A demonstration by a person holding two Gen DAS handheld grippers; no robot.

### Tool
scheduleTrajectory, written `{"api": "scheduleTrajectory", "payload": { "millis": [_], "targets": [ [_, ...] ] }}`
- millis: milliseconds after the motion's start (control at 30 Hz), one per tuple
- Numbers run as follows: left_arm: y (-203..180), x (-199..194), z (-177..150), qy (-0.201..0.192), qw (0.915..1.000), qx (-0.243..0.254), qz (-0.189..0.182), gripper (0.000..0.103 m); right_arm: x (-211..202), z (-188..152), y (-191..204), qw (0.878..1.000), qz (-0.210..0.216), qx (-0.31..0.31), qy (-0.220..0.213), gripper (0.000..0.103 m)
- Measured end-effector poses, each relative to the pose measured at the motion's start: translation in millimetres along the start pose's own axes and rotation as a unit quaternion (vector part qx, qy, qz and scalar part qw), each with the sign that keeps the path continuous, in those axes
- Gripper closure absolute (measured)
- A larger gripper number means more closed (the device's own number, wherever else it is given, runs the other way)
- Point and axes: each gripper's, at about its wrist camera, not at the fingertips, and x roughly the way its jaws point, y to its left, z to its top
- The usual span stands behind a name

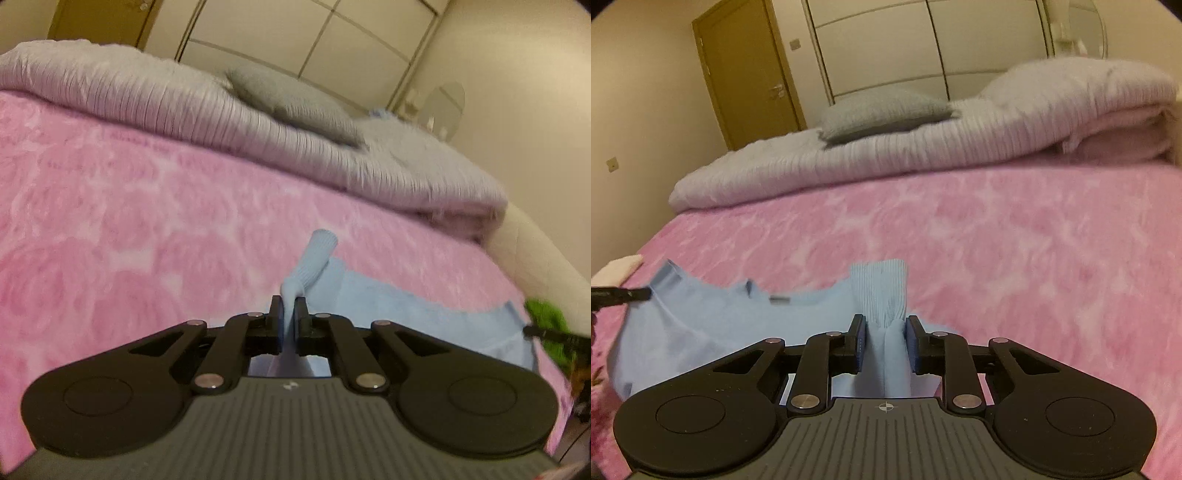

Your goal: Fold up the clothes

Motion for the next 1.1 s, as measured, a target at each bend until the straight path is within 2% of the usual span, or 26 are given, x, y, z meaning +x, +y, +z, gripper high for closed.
{"api": "scheduleTrajectory", "payload": {
  "millis": [100, 233, 333, 367, 400, 467, 500, 533, 567, 667, 700, 800, 900, 1000, 1100],
  "targets": [
    [2.6, 25.9, 11.2, 0.000, 0.9999, 0.013, 0.006, 0.100, 17.8, 10.8, -1.8, 1.000, -0.002, -0.009, -0.010, 0.081],
    [11.2, 59.6, 4.9, 0.026, 0.9990, 0.021, 0.029, 0.100, 57.2, 14.0, -11.3, 1.000, -0.013, 0.000, 0.007, 0.081],
    [26.1, 72.5, -11.3, 0.059, 0.9968, 0.000, 0.054, 0.099, 90.3, 7.6, -23.3, 0.999, -0.016, 0.018, 0.040, 0.080],
    [31.1, 75.1, -16.9, 0.071, 0.9954, -0.008, 0.065, 0.096, 102.1, 2.7, -27.4, 0.998, -0.022, 0.024, 0.061, 0.080],
    [35.2, 72.9, -20.7, 0.075, 0.9945, -0.018, 0.070, 0.090, 112.1, -2.1, -31.7, 0.996, -0.026, 0.032, 0.079, 0.080],
    [42.2, 61.9, -25.7, 0.072, 0.9937, -0.041, 0.076, 0.087, 119.4, -10.4, -41.4, 0.994, -0.025, 0.059, 0.090, 0.073],
    [45.0, 52.5, -27.1, 0.070, 0.9929, -0.057, 0.078, 0.086, 115.0, -11.5, -46.4, 0.993, -0.023, 0.078, 0.083, 0.069],
    [47.3, 40.4, -27.7, 0.068, 0.9917, -0.075, 0.078, 0.085, 107.7, -10.6, -50.1, 0.992, -0.031, 0.097, 0.075, 0.056],
    [49.7, 28.2, -28.3, 0.066, 0.9902, -0.094, 0.079, 0.080, 98.6, -8.9, -52.1, 0.991, -0.046, 0.111, 0.064, 0.050],
    [54.5, -10.8, -34.3, 0.060, 0.9838, -0.149, 0.079, 0.079, 53.4, -4.0, -53.6, 0.984, -0.096, 0.147, 0.013, 0.049],
    [53.0, -27.3, -41.8, 0.058, 0.9814, -0.167, 0.075, 0.079, 32.9, -4.8, -53.3, 0.980, -0.101, 0.171, -0.003, 0.049],
    [43.8, -76.9, -70.9, 0.056, 0.9704, -0.228, 0.055, 0.078, -38.7, -27.0, -48.4, 0.964, -0.055, 0.255, -0.056, 0.049],
    [30.1, -114.8, -103.8, 0.056, 0.9528, -0.297, 0.032, 0.072, -96.6, -68.0, -37.0, 0.937, -0.019, 0.341, -0.075, 0.049],
    [19.7, -123.7, -128.6, 0.063, 0.9368, -0.344, 0.014, 0.071, -126.3, -112.2, -23.0, 0.912, 0.000, 0.406, -0.060, 0.049],
    [15.7, -114.0, -136.0, 0.054, 0.9259, -0.373, 0.015, 0.071, -123.2, -137.8, -10.7, 0.895, 0.030, 0.444, -0.014, 0.049]
  ]
}}
